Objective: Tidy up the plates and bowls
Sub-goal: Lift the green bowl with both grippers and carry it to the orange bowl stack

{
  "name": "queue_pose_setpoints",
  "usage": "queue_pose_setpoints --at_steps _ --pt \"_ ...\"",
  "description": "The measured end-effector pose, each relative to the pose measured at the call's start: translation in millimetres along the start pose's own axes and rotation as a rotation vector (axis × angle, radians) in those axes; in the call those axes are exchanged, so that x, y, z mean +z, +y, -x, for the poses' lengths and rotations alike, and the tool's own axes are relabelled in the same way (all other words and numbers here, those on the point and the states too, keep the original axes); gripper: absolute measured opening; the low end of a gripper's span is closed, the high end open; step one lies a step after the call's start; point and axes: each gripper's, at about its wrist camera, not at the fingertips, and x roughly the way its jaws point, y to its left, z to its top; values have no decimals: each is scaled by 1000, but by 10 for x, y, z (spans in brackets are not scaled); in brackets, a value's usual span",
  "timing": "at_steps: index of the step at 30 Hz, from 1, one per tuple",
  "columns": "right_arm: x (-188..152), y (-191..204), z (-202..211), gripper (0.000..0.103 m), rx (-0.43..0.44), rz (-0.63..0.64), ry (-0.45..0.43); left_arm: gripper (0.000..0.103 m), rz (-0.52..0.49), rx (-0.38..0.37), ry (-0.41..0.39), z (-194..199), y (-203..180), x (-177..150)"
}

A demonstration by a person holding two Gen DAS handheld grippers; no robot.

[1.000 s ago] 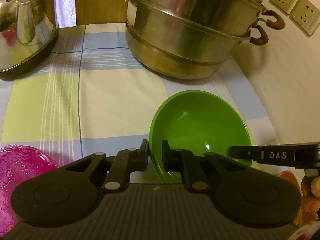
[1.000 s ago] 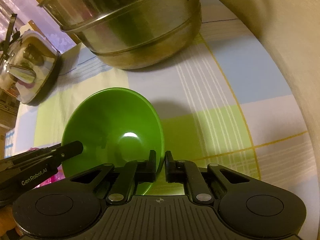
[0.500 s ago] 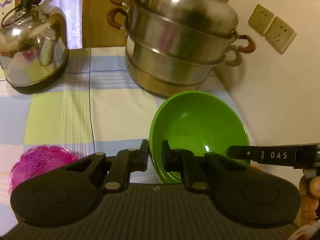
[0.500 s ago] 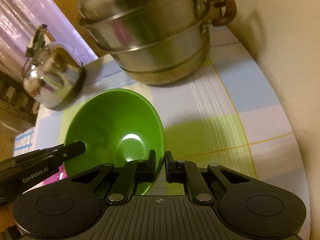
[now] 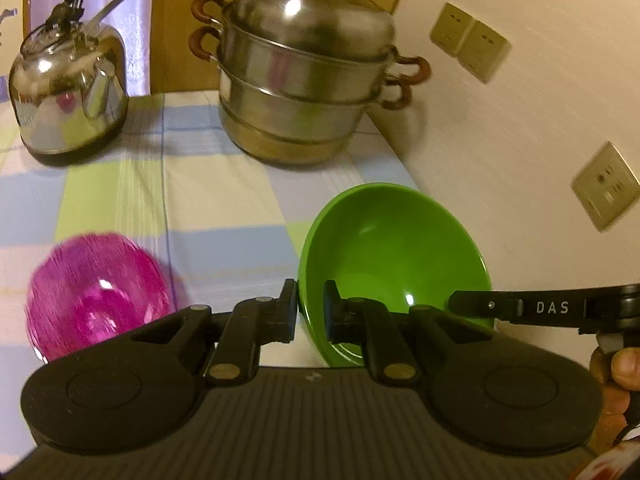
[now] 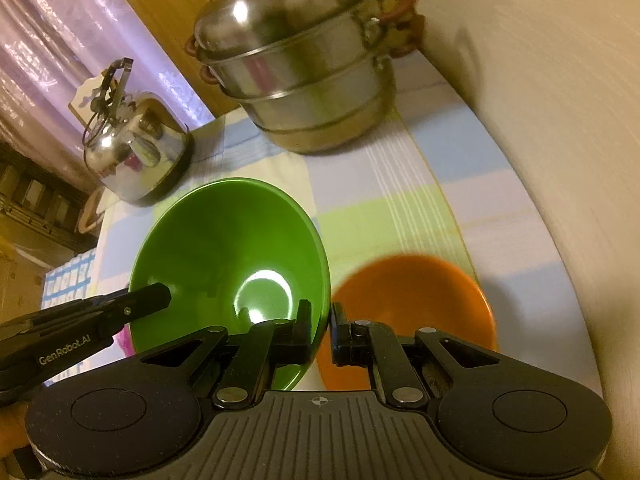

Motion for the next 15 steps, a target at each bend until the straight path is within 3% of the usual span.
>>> queue_pose_setpoints --at_steps 15 --pt "-953 -512 398 9 -8 -68 24 11 -4 -69 65 172 -399 -931"
